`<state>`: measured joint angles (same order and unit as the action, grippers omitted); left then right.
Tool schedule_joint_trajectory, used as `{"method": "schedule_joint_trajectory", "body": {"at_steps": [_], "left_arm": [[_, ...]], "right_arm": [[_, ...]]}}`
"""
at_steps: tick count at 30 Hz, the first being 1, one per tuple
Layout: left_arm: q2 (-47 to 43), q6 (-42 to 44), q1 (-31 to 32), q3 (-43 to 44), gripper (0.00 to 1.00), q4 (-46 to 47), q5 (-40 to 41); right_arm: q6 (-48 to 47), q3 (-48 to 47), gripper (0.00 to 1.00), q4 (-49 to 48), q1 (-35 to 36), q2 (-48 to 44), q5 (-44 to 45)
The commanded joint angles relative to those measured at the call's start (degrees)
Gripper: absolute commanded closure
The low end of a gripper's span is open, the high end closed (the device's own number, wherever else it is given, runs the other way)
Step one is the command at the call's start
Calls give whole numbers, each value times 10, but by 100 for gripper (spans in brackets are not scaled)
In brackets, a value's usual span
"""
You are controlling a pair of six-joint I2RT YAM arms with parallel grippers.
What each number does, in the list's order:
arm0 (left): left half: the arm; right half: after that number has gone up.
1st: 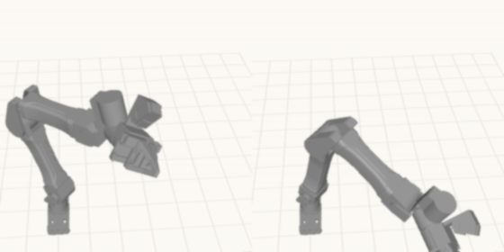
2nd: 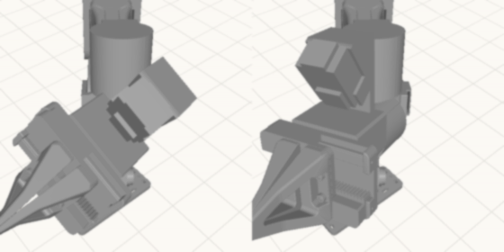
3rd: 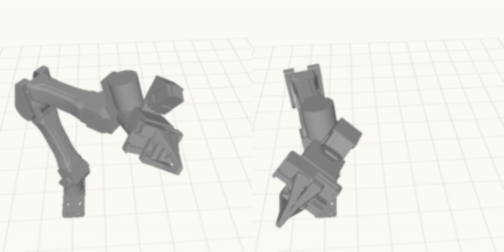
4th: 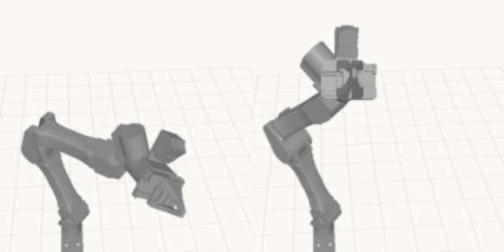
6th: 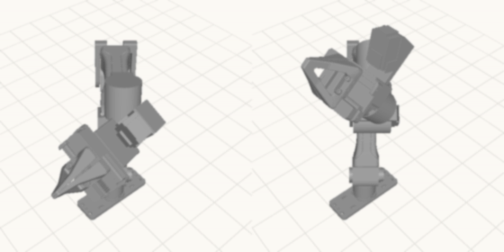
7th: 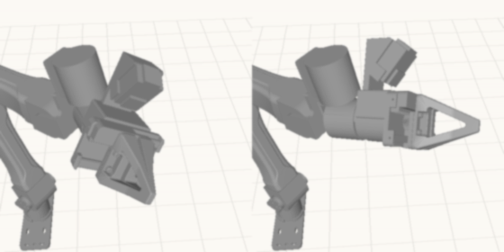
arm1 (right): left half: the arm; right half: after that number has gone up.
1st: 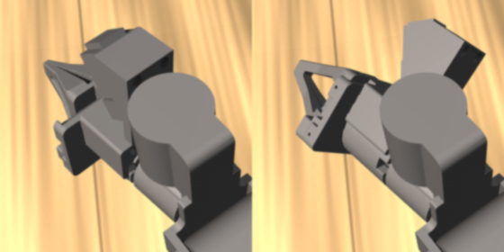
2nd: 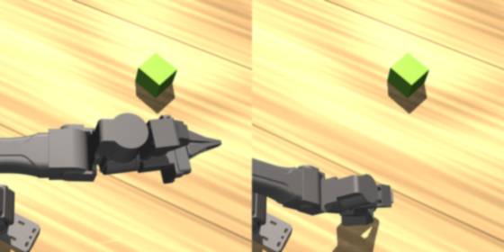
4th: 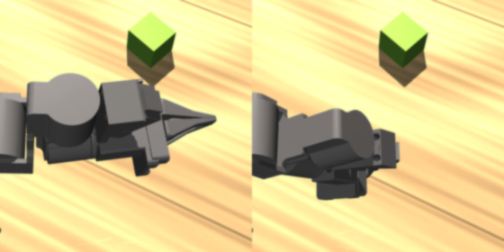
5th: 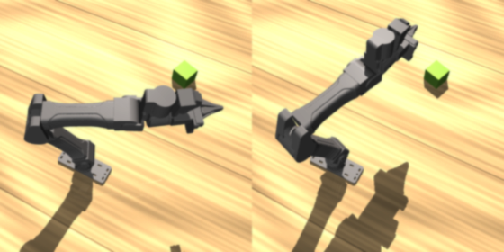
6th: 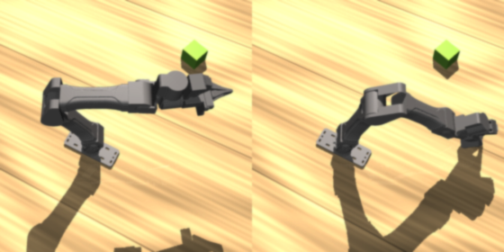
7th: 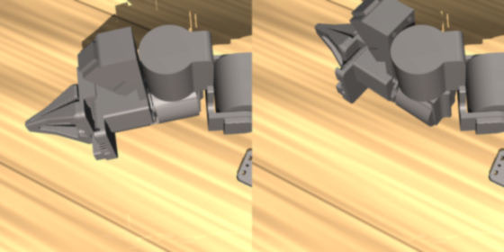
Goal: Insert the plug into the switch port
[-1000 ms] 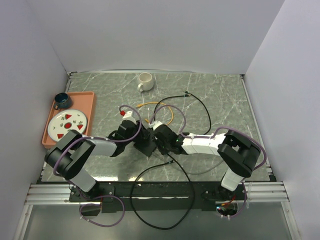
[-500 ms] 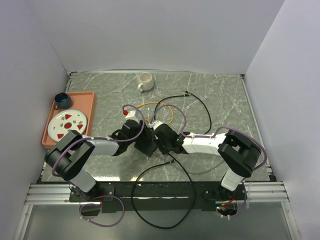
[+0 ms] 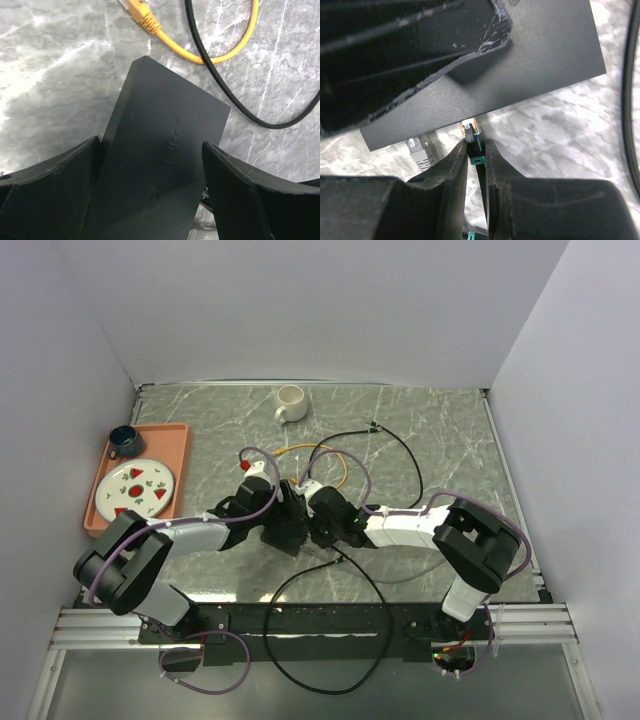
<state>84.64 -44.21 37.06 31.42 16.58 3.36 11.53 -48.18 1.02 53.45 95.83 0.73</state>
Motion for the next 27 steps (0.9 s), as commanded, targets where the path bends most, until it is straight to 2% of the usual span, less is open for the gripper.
{"method": "schedule_joint_trajectory", "body": {"at_steps": [1, 9, 18, 27], "left_arm": [[-11, -39, 0, -4, 13, -113, -172], [-45, 3, -61, 19, 11, -194, -125], [-84, 45, -94, 70, 8, -259, -89], [-144, 74, -101, 119, 1, -305, -44]], "right_arm": [[39, 1, 75, -199, -9, 9, -4], [23, 13, 55, -119, -9, -27, -19], [26, 27, 22, -74, -10, -91, 11], [16, 28, 4, -49, -10, -197, 62]]}}
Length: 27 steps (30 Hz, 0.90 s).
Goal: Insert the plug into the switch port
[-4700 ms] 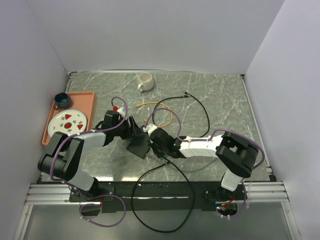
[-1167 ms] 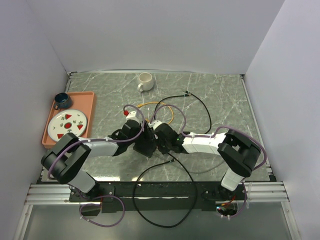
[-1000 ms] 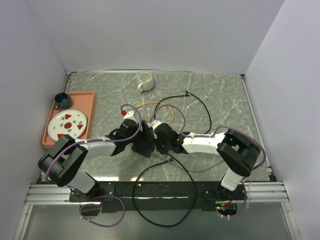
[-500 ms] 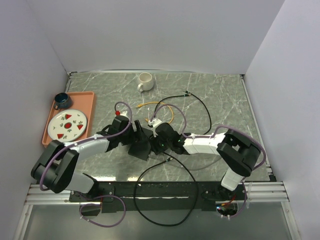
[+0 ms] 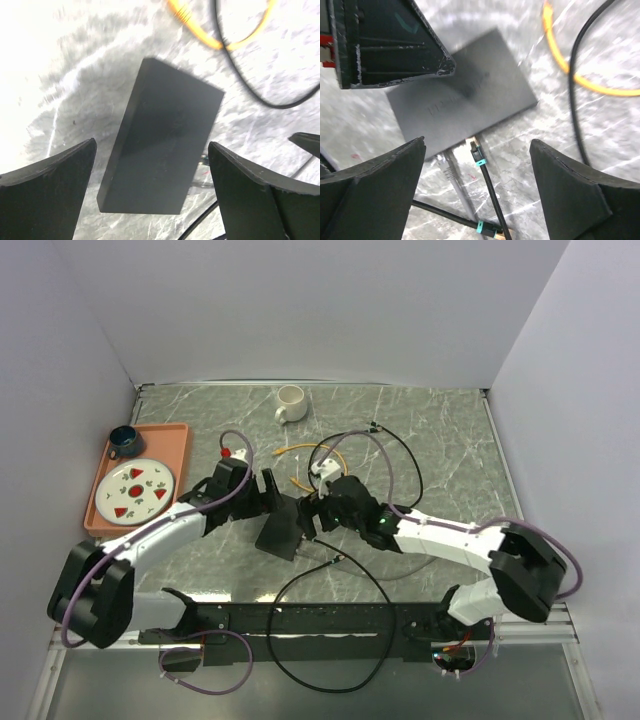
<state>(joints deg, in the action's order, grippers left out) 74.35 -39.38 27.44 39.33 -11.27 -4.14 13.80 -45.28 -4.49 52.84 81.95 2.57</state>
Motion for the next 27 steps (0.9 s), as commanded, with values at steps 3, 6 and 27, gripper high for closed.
{"method": "schedule_joint_trajectory", "body": {"at_steps": [3, 6, 27], "left_arm": [[-46, 37, -8, 61, 1, -43, 40], [-43, 46, -11, 79, 1, -48, 40], [-22, 50, -12, 83, 1, -28, -8]], "right_arm": [[-9, 5, 1, 10, -10, -94, 60], [-4, 5, 1, 21, -30, -113, 56], [-41, -177, 23, 71, -91, 155, 90]]}}
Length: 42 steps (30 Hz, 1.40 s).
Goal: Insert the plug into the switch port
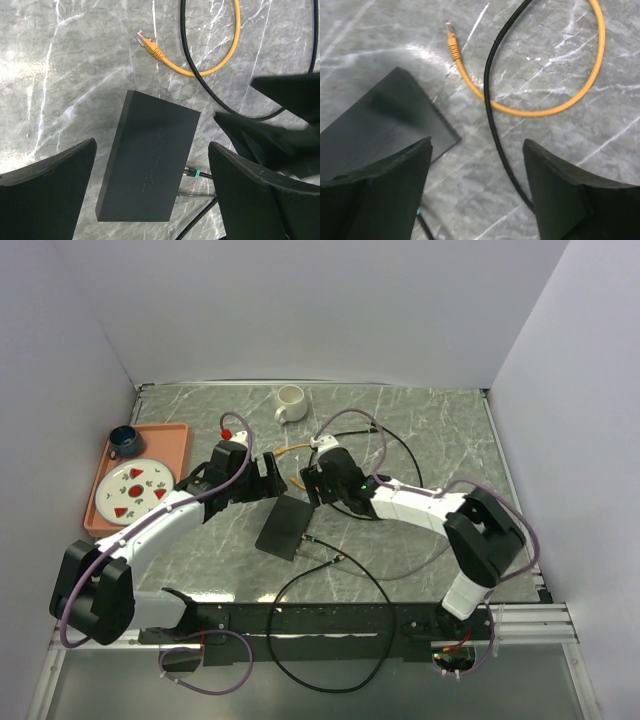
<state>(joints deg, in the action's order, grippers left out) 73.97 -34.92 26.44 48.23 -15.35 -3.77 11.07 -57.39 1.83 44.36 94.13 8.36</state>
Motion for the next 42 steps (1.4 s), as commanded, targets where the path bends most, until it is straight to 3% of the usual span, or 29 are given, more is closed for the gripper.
{"method": "schedule_joint_trajectory", "body": {"at_steps": [1, 7, 14, 27, 32, 42], "left_arm": [[-18, 4, -2, -9, 1, 14, -12], [-29, -3, -2, -30, 1, 24, -20], [-35, -7, -2, -45, 1, 29, -24], [-22, -10, -2, -50, 1, 41, -41], [-17, -11, -2, -50, 1, 45, -47], [-28, -12, -2, -50, 1, 45, -36]], "right_arm": [[-16, -72, 25, 9, -6, 44, 33], [-20, -135, 32, 22, -11, 123, 41], [-6, -168, 53, 27, -26, 178, 40], [5, -164, 63, 18, -42, 200, -33], [4, -163, 99, 20, -43, 201, -33], [-1, -126, 100, 13, -46, 93, -35]]}}
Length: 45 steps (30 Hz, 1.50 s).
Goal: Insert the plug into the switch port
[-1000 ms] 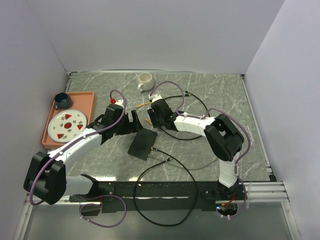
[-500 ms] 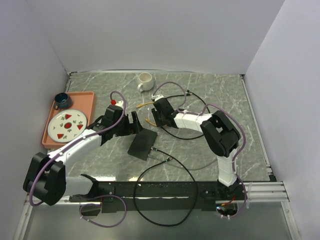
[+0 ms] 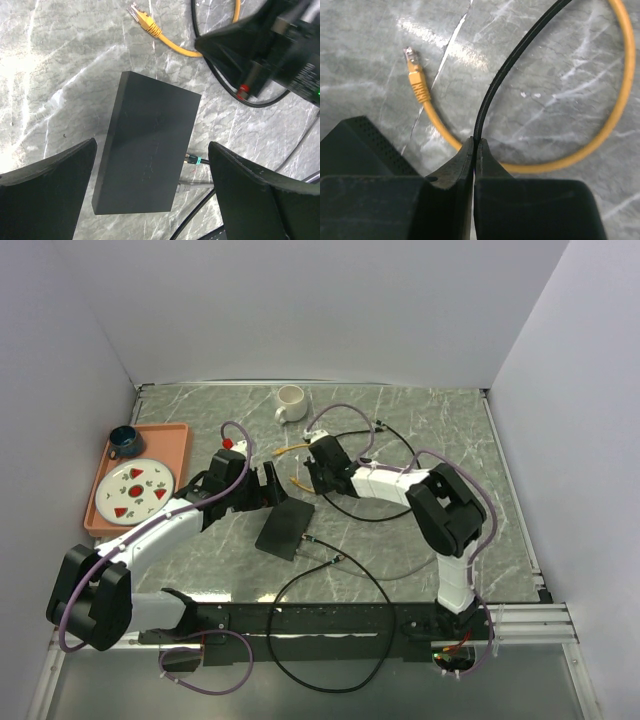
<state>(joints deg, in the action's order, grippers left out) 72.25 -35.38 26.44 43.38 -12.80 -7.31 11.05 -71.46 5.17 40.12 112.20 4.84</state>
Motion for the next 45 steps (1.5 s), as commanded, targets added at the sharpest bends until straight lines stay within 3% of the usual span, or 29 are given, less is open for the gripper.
{"method": "schedule_joint_trajectory", "body": {"at_steps": [1, 8, 17, 26, 29, 33, 35, 38, 41, 42, 44, 45], "left_arm": [[-11, -8, -2, -1, 1, 21, 0], [-18, -16, -6, -9, 1, 46, -17], [-40, -78, -36, -51, 1, 236, -208], [1, -169, -40, -57, 2, 405, -356], [26, -198, -29, -61, 5, 465, -371], [49, -168, 6, -23, 7, 405, -327], [58, -174, 21, -11, 7, 418, -322], [76, -198, 26, -10, 15, 459, -326], [90, -194, 27, -6, 31, 453, -318], [95, -186, 27, -2, 53, 438, -309], [96, -176, 27, -2, 70, 436, -300], [94, -174, 27, -2, 84, 428, -295]], "right_arm": [[-1, 20, 100, -23, -4, -99, -4], [-17, 91, 100, -49, -4, -224, -68], [-30, 248, 100, -131, -3, -383, -192], [-39, 274, 100, -123, 1, -447, -237], [-45, 273, 100, -123, 6, -453, -242], [-49, 267, 100, -104, 12, -455, -247], [-51, 274, 100, -110, 15, -458, -251], [-48, 280, 100, -108, 22, -456, -252], [-42, 294, 100, -118, 28, -461, -256], [-39, 302, 100, -124, 30, -465, -259], [-37, 315, 100, -130, 31, -473, -270], [-36, 318, 100, -134, 31, -475, -273]]}}
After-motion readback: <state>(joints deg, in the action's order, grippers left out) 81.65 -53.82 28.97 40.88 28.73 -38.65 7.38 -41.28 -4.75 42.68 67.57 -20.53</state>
